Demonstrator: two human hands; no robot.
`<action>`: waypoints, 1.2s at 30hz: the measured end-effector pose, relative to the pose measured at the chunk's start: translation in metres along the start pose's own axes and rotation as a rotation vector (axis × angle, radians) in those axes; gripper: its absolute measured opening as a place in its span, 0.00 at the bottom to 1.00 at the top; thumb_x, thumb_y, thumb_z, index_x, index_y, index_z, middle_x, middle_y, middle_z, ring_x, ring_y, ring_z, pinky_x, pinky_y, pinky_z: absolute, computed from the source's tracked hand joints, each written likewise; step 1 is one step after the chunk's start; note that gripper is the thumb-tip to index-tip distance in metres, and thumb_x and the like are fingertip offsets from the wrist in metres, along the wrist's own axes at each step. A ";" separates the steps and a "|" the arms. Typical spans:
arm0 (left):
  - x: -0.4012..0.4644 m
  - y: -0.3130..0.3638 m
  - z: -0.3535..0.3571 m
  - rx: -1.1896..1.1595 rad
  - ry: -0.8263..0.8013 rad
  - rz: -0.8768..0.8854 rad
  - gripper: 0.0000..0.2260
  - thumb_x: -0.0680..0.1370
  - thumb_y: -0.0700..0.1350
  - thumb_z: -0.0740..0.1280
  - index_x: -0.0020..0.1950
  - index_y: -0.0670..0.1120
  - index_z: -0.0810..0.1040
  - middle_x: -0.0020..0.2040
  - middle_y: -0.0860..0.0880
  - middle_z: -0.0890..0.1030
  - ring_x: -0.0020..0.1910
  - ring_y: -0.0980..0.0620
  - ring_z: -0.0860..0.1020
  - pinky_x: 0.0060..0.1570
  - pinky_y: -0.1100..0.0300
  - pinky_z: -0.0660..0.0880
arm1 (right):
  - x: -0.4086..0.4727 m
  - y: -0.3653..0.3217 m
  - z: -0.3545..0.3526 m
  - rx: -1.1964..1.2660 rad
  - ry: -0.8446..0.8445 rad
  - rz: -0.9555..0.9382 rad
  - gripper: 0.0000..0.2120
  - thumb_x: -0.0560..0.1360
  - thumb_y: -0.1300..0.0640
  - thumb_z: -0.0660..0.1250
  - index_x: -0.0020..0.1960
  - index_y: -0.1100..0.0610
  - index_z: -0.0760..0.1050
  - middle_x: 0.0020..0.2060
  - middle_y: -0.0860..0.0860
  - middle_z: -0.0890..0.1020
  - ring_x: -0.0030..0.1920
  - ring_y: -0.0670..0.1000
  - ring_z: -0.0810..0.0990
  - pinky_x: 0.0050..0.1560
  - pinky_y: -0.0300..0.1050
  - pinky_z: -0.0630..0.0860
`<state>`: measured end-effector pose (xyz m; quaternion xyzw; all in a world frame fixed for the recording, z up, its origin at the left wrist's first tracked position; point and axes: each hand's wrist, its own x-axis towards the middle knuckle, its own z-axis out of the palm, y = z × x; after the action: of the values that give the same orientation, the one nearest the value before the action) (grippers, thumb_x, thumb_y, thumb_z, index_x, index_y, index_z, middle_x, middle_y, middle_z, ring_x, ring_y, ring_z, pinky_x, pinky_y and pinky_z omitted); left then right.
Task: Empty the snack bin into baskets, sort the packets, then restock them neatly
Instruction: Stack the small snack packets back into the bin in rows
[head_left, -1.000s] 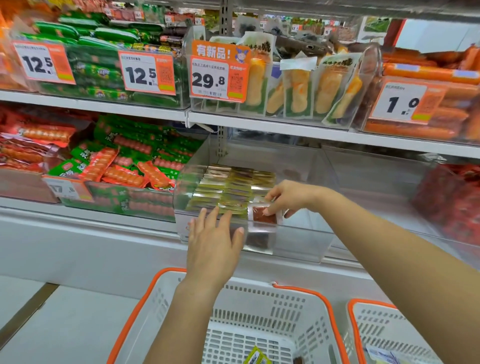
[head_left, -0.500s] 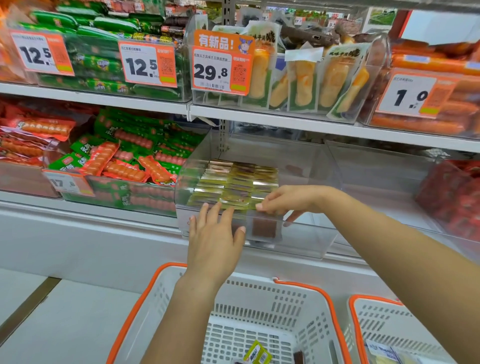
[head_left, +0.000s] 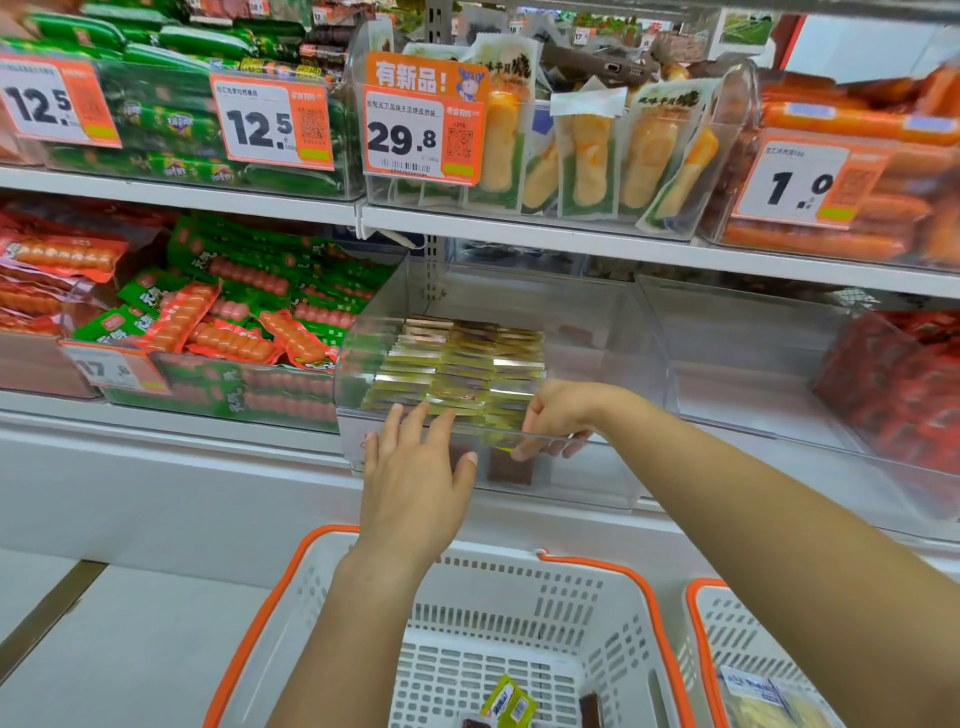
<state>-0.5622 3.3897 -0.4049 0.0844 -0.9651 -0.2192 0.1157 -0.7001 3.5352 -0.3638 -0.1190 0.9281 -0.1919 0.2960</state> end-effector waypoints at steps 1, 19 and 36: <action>0.000 0.000 0.000 0.000 -0.003 0.002 0.24 0.81 0.55 0.55 0.77 0.52 0.57 0.78 0.50 0.54 0.77 0.49 0.45 0.75 0.49 0.46 | -0.002 0.000 -0.002 0.024 -0.005 -0.013 0.14 0.69 0.50 0.76 0.47 0.57 0.78 0.40 0.51 0.81 0.42 0.49 0.80 0.42 0.40 0.79; -0.001 -0.003 -0.002 -0.005 -0.017 0.014 0.24 0.81 0.54 0.56 0.77 0.53 0.56 0.78 0.50 0.54 0.77 0.49 0.45 0.75 0.48 0.48 | -0.007 0.003 0.008 0.084 -0.108 0.224 0.45 0.68 0.28 0.62 0.73 0.59 0.63 0.55 0.63 0.81 0.54 0.58 0.82 0.60 0.53 0.77; 0.000 -0.001 -0.002 -0.007 -0.017 0.005 0.25 0.81 0.55 0.56 0.77 0.52 0.56 0.78 0.50 0.54 0.77 0.49 0.45 0.75 0.48 0.47 | -0.004 0.000 0.006 0.438 -0.059 0.234 0.43 0.75 0.29 0.47 0.78 0.58 0.44 0.58 0.71 0.76 0.55 0.62 0.81 0.60 0.52 0.76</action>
<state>-0.5619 3.3879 -0.4037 0.0797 -0.9655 -0.2229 0.1084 -0.6937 3.5350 -0.3663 0.0506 0.8628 -0.3495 0.3618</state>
